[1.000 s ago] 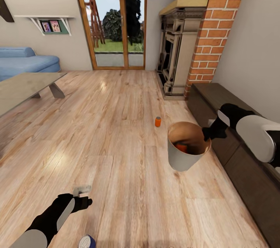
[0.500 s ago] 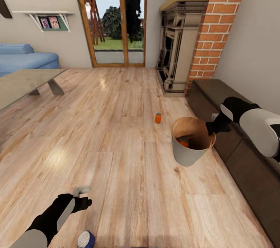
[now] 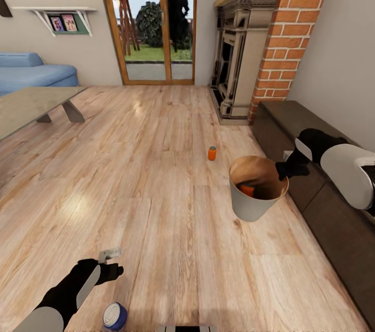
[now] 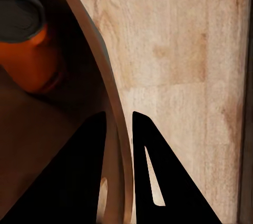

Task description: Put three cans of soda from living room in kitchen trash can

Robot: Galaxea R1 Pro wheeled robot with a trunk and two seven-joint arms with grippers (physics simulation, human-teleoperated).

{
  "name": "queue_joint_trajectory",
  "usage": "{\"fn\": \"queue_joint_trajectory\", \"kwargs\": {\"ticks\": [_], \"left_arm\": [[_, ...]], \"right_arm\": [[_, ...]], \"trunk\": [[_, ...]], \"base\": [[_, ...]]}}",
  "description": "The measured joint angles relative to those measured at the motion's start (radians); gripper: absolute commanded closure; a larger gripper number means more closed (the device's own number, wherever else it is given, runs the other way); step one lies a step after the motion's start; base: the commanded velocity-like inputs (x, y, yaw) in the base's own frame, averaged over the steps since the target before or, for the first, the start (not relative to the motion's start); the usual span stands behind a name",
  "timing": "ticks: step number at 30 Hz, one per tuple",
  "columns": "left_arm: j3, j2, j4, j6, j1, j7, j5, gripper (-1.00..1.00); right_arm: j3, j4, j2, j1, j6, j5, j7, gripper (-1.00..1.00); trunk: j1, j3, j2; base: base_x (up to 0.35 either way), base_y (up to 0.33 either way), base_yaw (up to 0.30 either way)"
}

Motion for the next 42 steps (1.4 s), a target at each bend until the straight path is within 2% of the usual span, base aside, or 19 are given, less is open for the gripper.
{"fn": "queue_joint_trajectory", "kwargs": {"ticks": [3, 8, 15, 19, 23, 34, 36, 42], "left_arm": [[0.000, 0.000, 0.001, -0.004, 0.000, 0.002, -0.001, -1.00], [0.000, 0.000, 0.001, -0.001, 0.000, 0.003, -0.001, -1.00], [0.003, 0.000, 0.001, -0.003, 0.001, 0.004, 0.001, -1.00], [0.003, 0.000, 0.001, -0.003, 0.000, 0.004, 0.002, -1.00], [0.003, -0.001, 0.002, -0.002, 0.000, 0.004, 0.001, -1.00], [0.002, -0.001, 0.001, -0.007, 0.000, 0.001, 0.003, -1.00], [0.002, -0.003, 0.001, -0.007, 0.000, 0.001, 0.003, -1.00], [0.001, -0.011, 0.002, -0.005, 0.000, 0.000, 0.000, -1.00]], "right_arm": [[0.029, -0.001, 0.001, 0.000, 0.001, -0.013, 0.001, 1.00], [0.063, 0.000, 0.000, 0.000, 0.000, 0.003, 0.000, 1.00], [0.051, 0.000, 0.001, 0.000, 0.001, -0.012, 0.001, 1.00], [0.059, 0.000, 0.001, 0.001, 0.001, -0.005, 0.000, 1.00], [0.059, 0.000, 0.000, 0.001, 0.001, -0.004, 0.001, 1.00], [0.059, 0.000, 0.001, 0.001, 0.001, -0.006, 0.000, 1.00], [0.059, -0.001, 0.001, 0.002, 0.001, -0.007, 0.001, 1.00], [0.057, -0.001, 0.001, 0.002, 0.001, -0.007, 0.001, 1.00]], "trunk": [[0.000, -0.005, 0.000], [0.000, -0.013, 0.000], [0.000, -0.024, 0.000], [0.000, -0.030, 0.000], [0.015, -0.049, -0.028], [0.015, -0.066, -0.028], [0.023, -0.075, -0.042], [0.026, -0.107, -0.043]], "base": [[-0.103, 0.000, 0.000], [-0.219, 0.000, 0.000], [-0.067, 0.000, 0.000], [-0.007, 0.000, 0.000], [-0.002, 0.000, 0.000], [0.000, 0.000, 0.000], [0.000, 0.000, 0.000], [0.000, 0.000, 0.000]]}}
